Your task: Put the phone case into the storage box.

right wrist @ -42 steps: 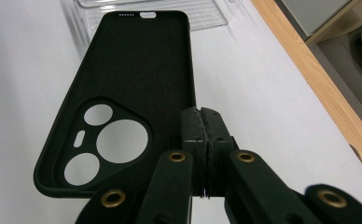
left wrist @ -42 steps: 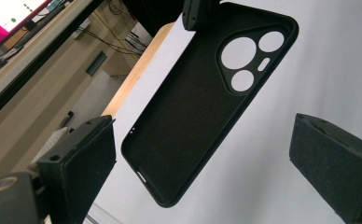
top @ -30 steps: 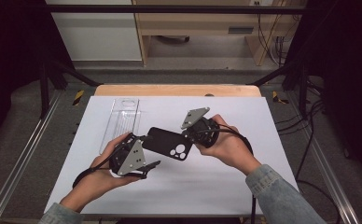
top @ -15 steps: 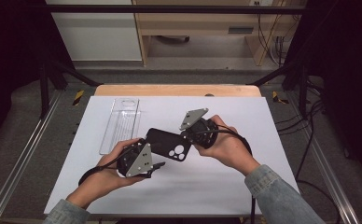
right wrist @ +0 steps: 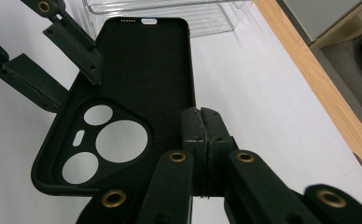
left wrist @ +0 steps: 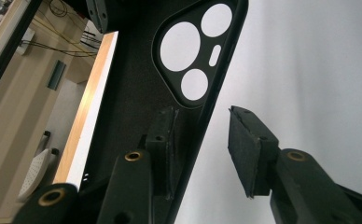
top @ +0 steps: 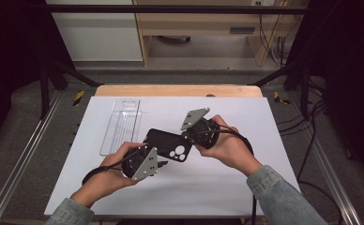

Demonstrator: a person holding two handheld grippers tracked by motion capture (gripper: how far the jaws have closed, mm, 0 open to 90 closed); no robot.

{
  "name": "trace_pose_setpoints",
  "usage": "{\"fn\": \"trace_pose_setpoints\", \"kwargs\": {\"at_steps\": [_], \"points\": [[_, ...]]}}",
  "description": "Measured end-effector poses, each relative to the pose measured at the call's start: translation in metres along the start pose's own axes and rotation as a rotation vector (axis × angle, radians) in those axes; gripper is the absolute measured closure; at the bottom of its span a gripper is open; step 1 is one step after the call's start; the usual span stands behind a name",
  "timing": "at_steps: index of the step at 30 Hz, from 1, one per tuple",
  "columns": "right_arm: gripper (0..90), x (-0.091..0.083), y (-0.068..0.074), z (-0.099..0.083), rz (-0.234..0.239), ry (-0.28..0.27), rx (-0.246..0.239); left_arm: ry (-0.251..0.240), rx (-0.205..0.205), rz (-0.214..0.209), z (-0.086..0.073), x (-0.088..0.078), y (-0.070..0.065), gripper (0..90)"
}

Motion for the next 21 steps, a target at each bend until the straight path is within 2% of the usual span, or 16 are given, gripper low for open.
{"fn": "trace_pose_setpoints", "kwargs": {"at_steps": [5, 10, 17, 18, 19, 21], "points": [[90.0, -0.0002, 0.0004, 0.001, 0.005, -0.005, 0.0, -0.001, 0.03, 0.007, 0.0017, -0.0004, 0.0005, 65.5], [90.0, 0.0, 0.0015, 0.0021, 0.008, -0.002, -0.001, 0.007, 0.035, 0.004, 0.002, -0.0004, -0.0007, 69.4], [90.0, 0.0002, 0.0017, 0.0032, 0.01, 0.002, -0.009, 0.013, 0.054, 0.021, 0.0017, -0.0011, 0.0007, 76.1], [90.0, 0.0006, 0.0015, 0.0037, 0.01, -0.004, -0.003, 0.065, 0.113, 0.026, -0.0012, -0.0045, 0.0046, 76.9], [90.0, 0.0005, 0.0012, 0.0036, 0.011, -0.004, -0.005, 0.077, 0.128, 0.03, -0.0018, -0.0052, 0.0055, 77.9], [90.0, 0.0005, 0.0007, 0.0032, 0.011, 0.001, -0.007, 0.08, 0.132, 0.034, -0.0017, -0.0055, 0.0055, 79.3]]}}
Point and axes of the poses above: each handheld gripper's, and its own axes: x roughly forward along the jaws, z roughly out of its top, y roughly to its left, the point moved 7 cm from there along x, roughly forward along the jaws, and after that the axes turned 5 degrees about y, right-handed, at the moved point
